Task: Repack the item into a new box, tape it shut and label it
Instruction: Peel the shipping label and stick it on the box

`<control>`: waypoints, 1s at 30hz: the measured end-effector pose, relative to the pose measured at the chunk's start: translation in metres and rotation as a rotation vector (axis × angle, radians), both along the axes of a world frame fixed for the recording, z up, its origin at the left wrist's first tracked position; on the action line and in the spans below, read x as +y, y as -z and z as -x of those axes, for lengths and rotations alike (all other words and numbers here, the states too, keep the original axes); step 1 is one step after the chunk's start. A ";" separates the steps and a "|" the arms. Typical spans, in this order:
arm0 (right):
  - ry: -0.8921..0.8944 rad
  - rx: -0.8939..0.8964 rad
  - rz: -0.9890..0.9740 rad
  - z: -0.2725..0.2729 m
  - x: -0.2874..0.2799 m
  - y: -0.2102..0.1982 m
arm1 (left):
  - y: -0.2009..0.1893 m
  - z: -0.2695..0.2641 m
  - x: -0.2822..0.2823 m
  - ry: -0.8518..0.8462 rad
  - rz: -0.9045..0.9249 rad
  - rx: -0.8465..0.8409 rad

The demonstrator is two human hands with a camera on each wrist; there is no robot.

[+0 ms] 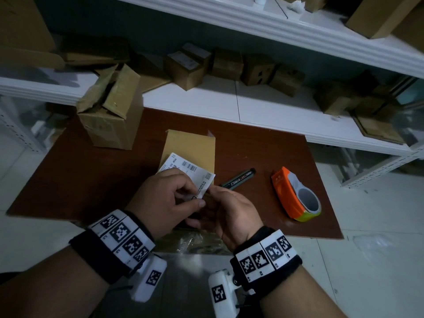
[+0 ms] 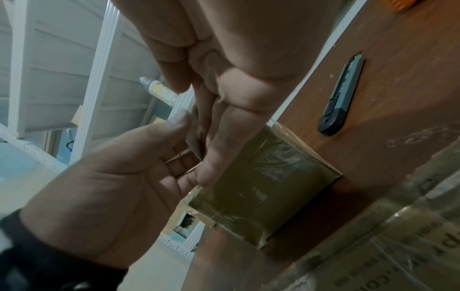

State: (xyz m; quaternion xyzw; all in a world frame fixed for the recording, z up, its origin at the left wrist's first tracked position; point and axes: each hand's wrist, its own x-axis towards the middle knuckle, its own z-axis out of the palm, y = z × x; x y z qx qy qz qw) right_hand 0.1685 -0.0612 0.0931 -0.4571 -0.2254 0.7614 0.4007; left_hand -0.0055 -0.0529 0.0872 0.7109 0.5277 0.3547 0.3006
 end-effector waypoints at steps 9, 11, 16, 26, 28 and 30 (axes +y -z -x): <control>0.024 -0.003 -0.047 0.001 0.001 0.000 | -0.007 0.001 0.001 -0.074 0.074 -0.048; 0.011 -0.027 -0.081 0.002 0.000 0.000 | -0.009 0.001 0.002 -0.144 0.127 -0.078; 0.014 -0.153 -0.172 0.002 0.000 0.009 | -0.011 0.004 0.009 -0.231 0.331 -0.280; 0.021 -0.266 -0.244 0.002 -0.003 0.011 | -0.020 0.001 0.007 -0.116 0.480 -0.426; 0.021 -0.275 -0.242 0.002 -0.003 0.011 | -0.020 0.001 0.007 -0.107 0.473 -0.431; 0.021 -0.272 -0.236 0.003 -0.003 0.010 | -0.021 0.000 0.006 -0.104 0.467 -0.413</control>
